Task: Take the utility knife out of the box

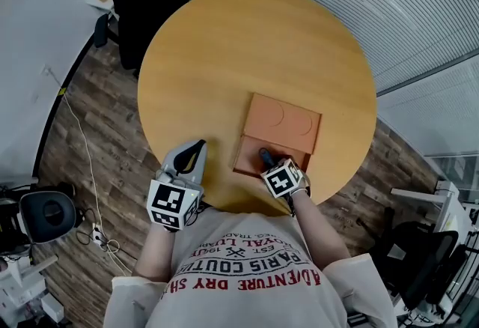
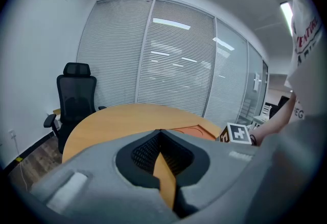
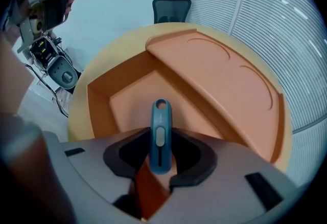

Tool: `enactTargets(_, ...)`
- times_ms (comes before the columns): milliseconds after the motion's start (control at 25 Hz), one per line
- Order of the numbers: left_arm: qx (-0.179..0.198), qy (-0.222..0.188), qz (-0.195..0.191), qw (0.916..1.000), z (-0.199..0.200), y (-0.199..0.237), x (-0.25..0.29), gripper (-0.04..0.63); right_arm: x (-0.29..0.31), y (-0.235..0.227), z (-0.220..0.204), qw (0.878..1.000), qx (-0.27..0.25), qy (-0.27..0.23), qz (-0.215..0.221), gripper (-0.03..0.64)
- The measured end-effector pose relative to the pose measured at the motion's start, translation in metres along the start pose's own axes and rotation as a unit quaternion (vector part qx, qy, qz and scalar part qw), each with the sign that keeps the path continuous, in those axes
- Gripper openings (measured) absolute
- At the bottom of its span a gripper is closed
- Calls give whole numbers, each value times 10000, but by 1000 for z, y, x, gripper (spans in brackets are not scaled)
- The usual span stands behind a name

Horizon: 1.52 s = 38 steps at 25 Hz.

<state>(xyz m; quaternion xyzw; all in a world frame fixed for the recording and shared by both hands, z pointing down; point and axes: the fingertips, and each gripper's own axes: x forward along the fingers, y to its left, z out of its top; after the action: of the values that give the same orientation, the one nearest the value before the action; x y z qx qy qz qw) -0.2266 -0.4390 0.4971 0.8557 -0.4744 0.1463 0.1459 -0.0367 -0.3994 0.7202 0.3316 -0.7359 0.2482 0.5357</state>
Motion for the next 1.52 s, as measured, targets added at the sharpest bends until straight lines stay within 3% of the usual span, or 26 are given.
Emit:
enactTargets(360, 90, -91, -205, 9997, 7, 2, 8, -5, -15, -2, 6, 9991, 271, -321, 79, 133)
enactTargets(560, 149, -177, -258, 9994, 13, -1, 5, -5, -44, 2, 25, 9952, 377, -874, 222, 133)
enactTargets(800, 285, -307, -342, 9985, 27, -7, 2, -5, -102, -15, 52, 9841, 670, -1642, 37, 133)
enactTargets(1080, 524, -520, -573, 9956, 51, -24, 5, -5, -187, -32, 91, 9481, 973, -3016, -253, 133)
enactTargets(1520, 880, -944, -805, 9884, 97, -41, 6, -5, -279, -48, 112, 8788, 1357, -4511, -760, 133)
